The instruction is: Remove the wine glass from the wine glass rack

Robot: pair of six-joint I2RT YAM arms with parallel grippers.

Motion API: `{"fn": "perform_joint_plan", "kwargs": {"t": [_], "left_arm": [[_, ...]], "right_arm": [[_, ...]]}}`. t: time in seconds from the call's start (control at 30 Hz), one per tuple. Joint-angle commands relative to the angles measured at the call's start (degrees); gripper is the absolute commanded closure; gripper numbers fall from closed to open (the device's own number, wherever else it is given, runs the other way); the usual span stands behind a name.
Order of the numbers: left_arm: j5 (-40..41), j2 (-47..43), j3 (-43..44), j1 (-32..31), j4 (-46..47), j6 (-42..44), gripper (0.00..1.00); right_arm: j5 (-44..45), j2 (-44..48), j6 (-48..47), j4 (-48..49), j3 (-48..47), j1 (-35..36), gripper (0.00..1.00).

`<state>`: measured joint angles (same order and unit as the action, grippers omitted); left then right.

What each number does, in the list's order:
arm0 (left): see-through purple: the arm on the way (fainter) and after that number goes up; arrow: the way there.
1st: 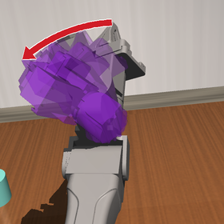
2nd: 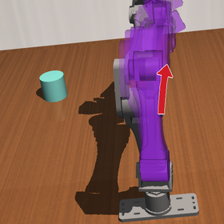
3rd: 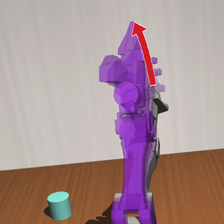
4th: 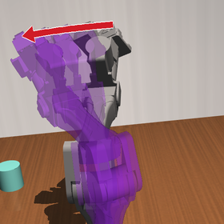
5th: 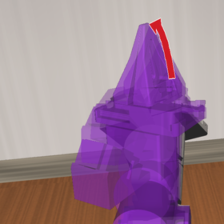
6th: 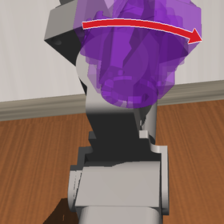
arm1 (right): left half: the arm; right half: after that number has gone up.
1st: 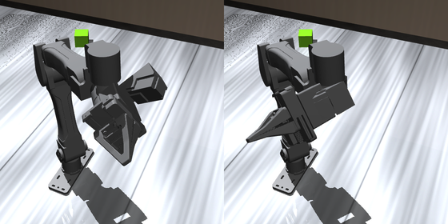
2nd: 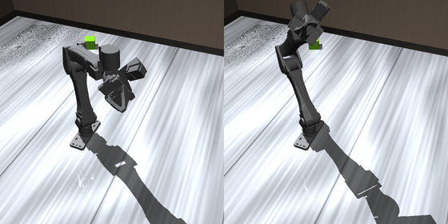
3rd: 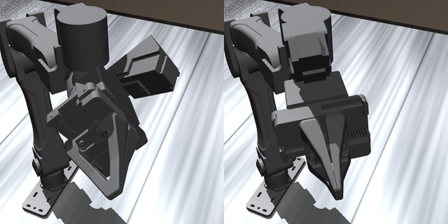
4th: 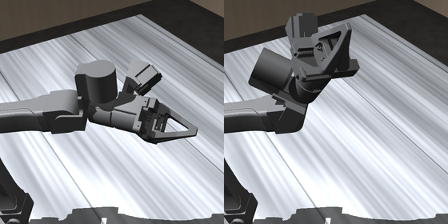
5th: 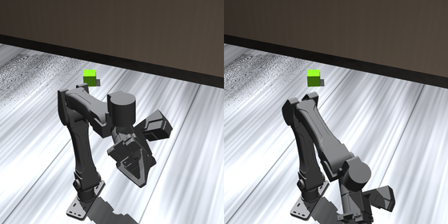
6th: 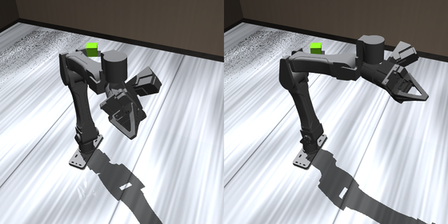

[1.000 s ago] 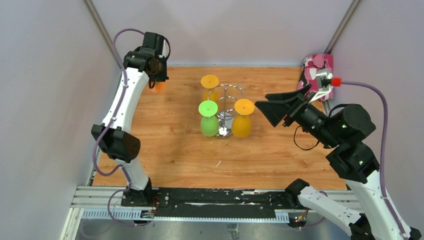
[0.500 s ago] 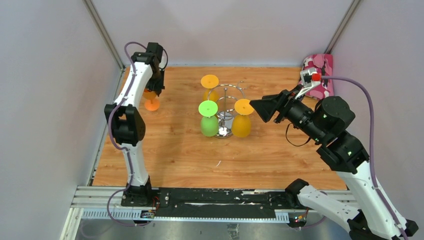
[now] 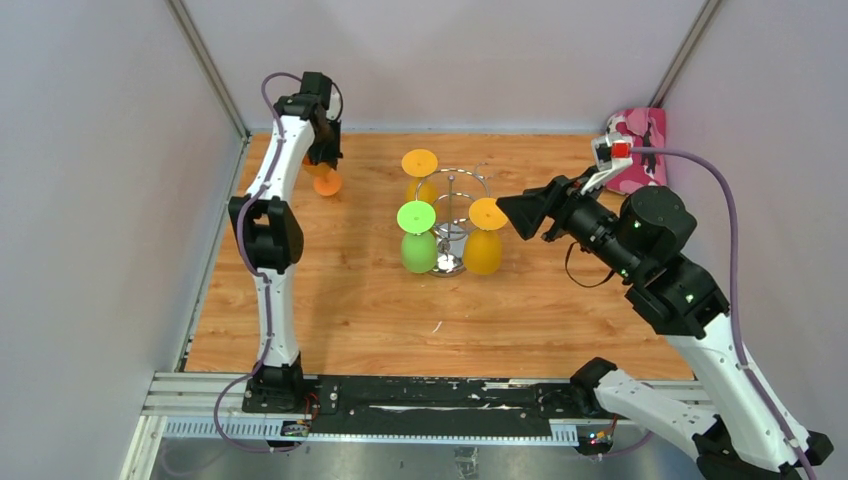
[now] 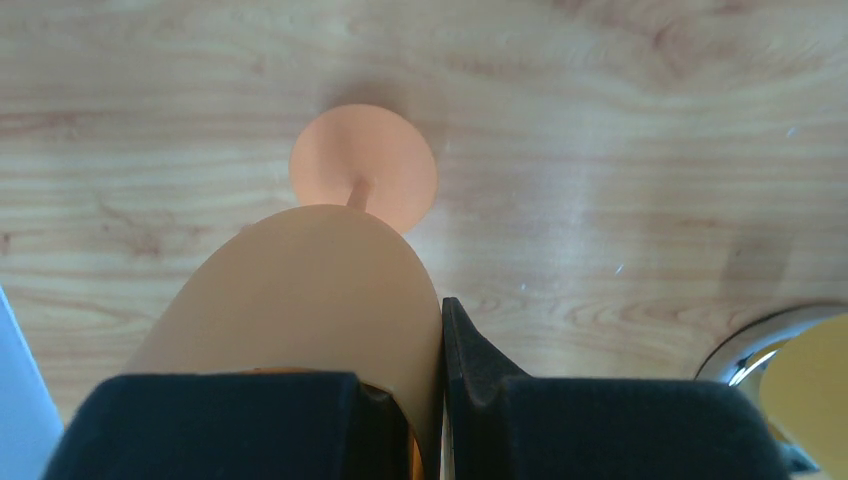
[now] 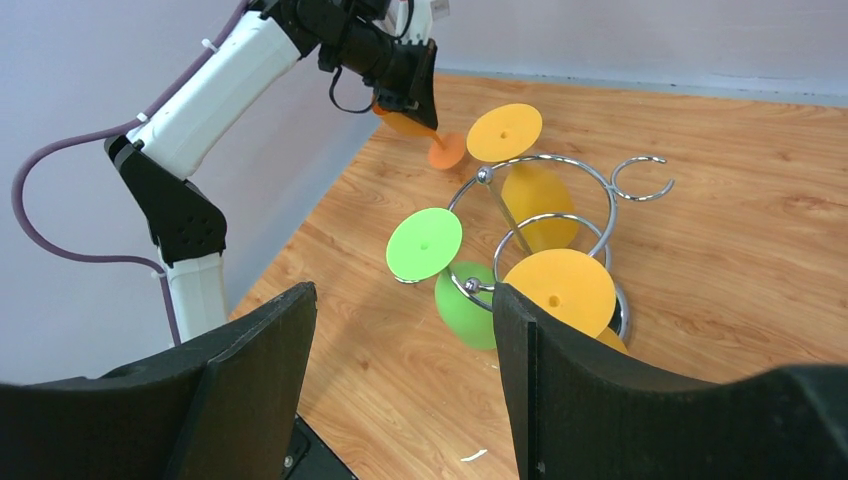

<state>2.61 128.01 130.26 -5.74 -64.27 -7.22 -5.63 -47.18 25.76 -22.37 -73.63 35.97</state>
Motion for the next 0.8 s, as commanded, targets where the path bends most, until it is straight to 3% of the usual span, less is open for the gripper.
{"fn": "perform_joint_plan", "kwargs": {"t": [0.0, 0.23, 0.47, 0.77], "left_arm": [[-2.24, 4.05, 7.89, 0.38, 1.33, 0.53, 1.00], [-3.41, 7.30, 9.97, 0.38, 1.21, 0.71, 1.00], [-4.08, 0.42, 2.21, 0.38, 0.86, 0.27, 1.00], [-2.70, 2.12, 3.18, 0.38, -2.70, 0.31, 1.00]], "right_arm": [[1.60, -0.87, -1.30, 0.45, -0.57, -0.60, 0.30], [1.82, -2.53, -1.86, 0.66, -1.22, -0.63, 0.31], [1.84, -3.55, -1.16, 1.58, 0.02, -0.61, 0.31], [1.04, -3.54, -0.13, 2.86, 1.19, -0.64, 0.31]]}}
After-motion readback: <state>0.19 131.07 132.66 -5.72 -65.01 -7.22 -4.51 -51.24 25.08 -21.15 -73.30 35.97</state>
